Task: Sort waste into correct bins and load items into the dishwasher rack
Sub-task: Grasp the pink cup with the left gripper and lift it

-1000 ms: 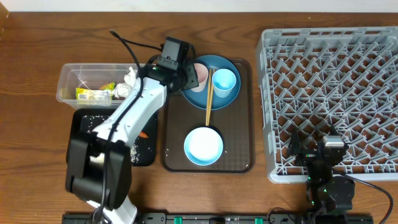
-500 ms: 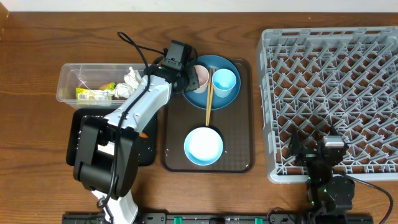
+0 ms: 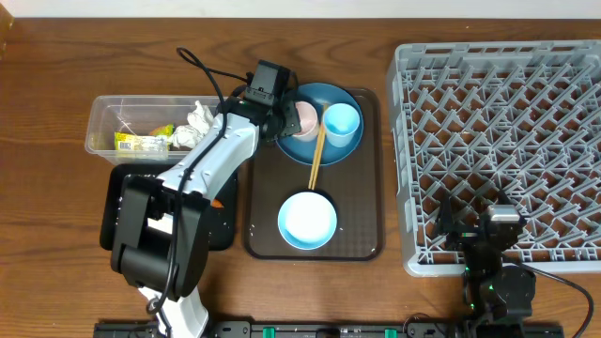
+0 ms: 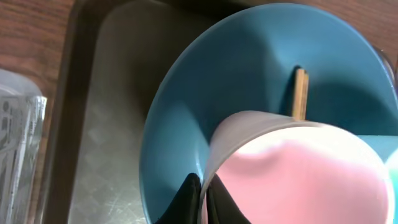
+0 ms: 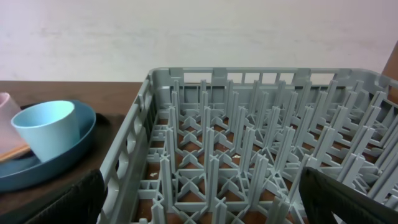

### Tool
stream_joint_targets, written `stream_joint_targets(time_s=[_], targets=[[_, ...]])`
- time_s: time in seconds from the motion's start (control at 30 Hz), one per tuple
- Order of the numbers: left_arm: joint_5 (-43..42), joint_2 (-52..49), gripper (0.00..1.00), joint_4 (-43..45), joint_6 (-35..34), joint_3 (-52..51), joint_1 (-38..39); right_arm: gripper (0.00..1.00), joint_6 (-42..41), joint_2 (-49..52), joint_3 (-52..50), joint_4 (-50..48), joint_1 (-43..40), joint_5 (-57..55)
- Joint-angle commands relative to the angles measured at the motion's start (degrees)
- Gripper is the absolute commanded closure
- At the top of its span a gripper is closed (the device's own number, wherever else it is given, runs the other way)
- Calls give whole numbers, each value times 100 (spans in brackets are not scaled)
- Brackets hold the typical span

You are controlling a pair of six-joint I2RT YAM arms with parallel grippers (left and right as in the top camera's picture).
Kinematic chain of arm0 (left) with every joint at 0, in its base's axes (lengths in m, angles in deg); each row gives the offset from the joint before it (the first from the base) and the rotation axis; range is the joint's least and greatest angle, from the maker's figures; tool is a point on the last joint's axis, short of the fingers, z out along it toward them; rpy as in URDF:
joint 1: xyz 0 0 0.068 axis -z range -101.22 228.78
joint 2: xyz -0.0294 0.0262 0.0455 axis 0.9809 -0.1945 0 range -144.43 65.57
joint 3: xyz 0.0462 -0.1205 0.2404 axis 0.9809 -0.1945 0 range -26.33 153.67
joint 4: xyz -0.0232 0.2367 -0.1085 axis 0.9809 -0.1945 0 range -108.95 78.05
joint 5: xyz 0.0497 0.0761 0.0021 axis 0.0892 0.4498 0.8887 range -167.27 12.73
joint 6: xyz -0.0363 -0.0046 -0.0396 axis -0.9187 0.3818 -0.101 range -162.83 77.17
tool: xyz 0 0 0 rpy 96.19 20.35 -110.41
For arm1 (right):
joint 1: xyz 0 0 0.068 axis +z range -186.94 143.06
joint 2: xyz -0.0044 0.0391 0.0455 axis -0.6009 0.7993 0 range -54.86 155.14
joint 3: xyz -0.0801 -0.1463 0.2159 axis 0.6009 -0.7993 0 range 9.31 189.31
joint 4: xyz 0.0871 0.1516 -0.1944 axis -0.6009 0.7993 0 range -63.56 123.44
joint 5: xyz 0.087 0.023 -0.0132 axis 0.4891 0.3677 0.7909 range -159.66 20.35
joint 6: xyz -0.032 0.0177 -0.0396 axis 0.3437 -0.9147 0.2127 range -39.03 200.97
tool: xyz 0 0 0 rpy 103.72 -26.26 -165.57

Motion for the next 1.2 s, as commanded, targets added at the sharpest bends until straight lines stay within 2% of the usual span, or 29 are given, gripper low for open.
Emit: stream_joint_targets(time_s=[0.0,0.2,0.4,0.7,0.87,1.17], targets=[[52,81,94,74,11,90,-26,1,-17,2,-20,7,50,-17],[52,352,94,101,15,107,-146,1,-17,2,-20,7,52,-17],[52,1294,94,-146,22,107,-315,1,-17,2,-20,7,52,-17],[-232,2750,94,-1639,210,105,-319,1,-17,2,-20,7,52,-17],[-1517,3254,94,-1950,520,107,-319,1,-17,2,-20,7,52,-17],[-4144,3436,94,-1971,516,105,-326,1,-24,2,-20,-20,52,59]])
